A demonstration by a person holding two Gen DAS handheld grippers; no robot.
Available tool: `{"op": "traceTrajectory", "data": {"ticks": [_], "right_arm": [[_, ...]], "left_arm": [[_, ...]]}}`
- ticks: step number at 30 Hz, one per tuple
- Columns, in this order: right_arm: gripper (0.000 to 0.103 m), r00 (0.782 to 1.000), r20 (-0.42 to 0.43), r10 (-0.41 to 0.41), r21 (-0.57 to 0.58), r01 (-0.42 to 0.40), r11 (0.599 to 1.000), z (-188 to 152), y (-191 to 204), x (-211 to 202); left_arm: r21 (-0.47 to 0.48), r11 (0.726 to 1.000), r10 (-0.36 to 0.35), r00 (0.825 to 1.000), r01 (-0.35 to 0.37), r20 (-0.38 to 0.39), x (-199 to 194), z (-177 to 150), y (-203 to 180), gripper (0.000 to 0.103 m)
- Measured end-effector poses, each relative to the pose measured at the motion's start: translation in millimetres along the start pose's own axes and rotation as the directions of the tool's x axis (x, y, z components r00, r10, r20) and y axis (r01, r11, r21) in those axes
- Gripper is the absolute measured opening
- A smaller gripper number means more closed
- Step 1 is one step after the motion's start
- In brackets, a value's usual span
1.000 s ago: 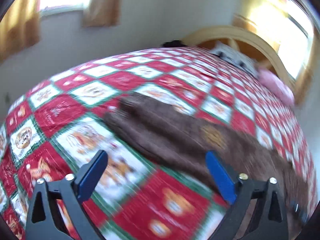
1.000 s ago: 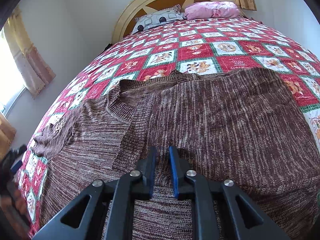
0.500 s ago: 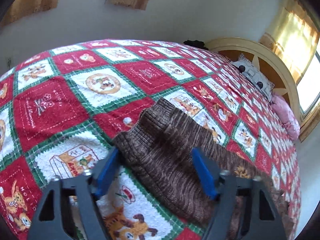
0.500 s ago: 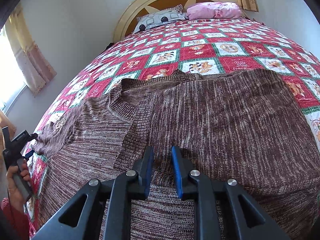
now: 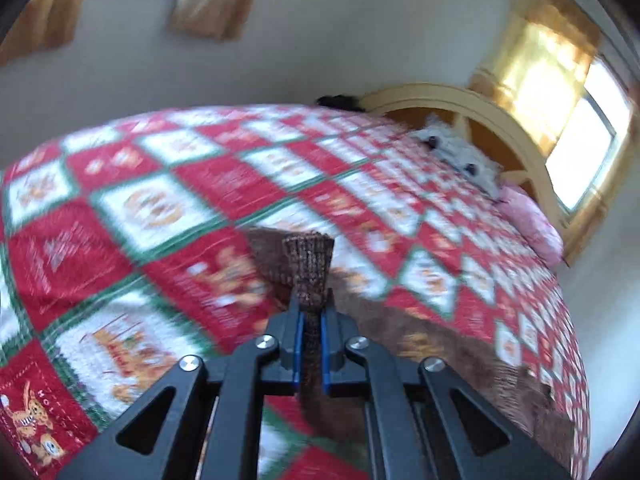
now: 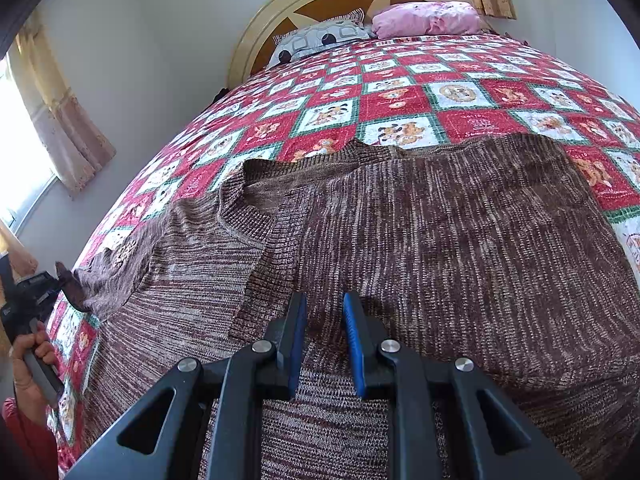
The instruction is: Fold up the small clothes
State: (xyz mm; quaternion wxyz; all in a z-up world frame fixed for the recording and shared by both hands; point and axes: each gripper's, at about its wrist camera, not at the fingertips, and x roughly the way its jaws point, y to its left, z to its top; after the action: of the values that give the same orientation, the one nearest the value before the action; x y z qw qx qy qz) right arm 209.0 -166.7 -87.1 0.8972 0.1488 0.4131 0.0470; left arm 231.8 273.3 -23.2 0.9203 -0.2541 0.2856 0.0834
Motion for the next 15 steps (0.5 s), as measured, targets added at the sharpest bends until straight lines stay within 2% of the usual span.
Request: {"op": "traceTrajectory", "data": {"ticks": [2,5,7,9,12,15], "right_arm": [[0.020,1.000,0.001,0.006,0.006,-0.006,1.000,0.0,-0.7,0.0],[0.020,1.000,0.001,0.013,0.013,-0.013,1.000,0.2,-2.4,-0.1],[0.020,1.000,0.002,0.016,0.015,-0.016,1.000,0.4,-2.6,-0.1],[0.020,1.000,0.002,0.019,0.017,-0.019,1.000,0.4,-3.5,-0.5],[0.020,1.000,0.003,0.026,0.024,-0.026,0.999,0.3,-4.4,-0.8],[0.020,1.000,0.003,0.029,0.028,-0.029,0.999,0.1,-5.0,-0.8]], "left_arm": [[0.068,0.996,-0.055,0.998,0.054,0.022,-8.3,1.4,-28.3,0.006],[0.204,0.965,-0.175,0.984,0.167,0.023,-27.0,-10.4,-86.9,0.006],[0.276,0.928,-0.259,0.966,0.252,-0.010,-35.4,-26.2,-121.0,0.006],[0.336,0.874,-0.343,0.935,0.351,-0.084,-42.3,-56.6,-158.9,0.006],[0.353,0.834,-0.377,0.905,0.424,-0.197,-33.7,-100.2,-189.4,0.006],[0.355,0.841,-0.331,0.907,0.409,-0.261,-17.4,-133.3,-197.0,0.006]]}}
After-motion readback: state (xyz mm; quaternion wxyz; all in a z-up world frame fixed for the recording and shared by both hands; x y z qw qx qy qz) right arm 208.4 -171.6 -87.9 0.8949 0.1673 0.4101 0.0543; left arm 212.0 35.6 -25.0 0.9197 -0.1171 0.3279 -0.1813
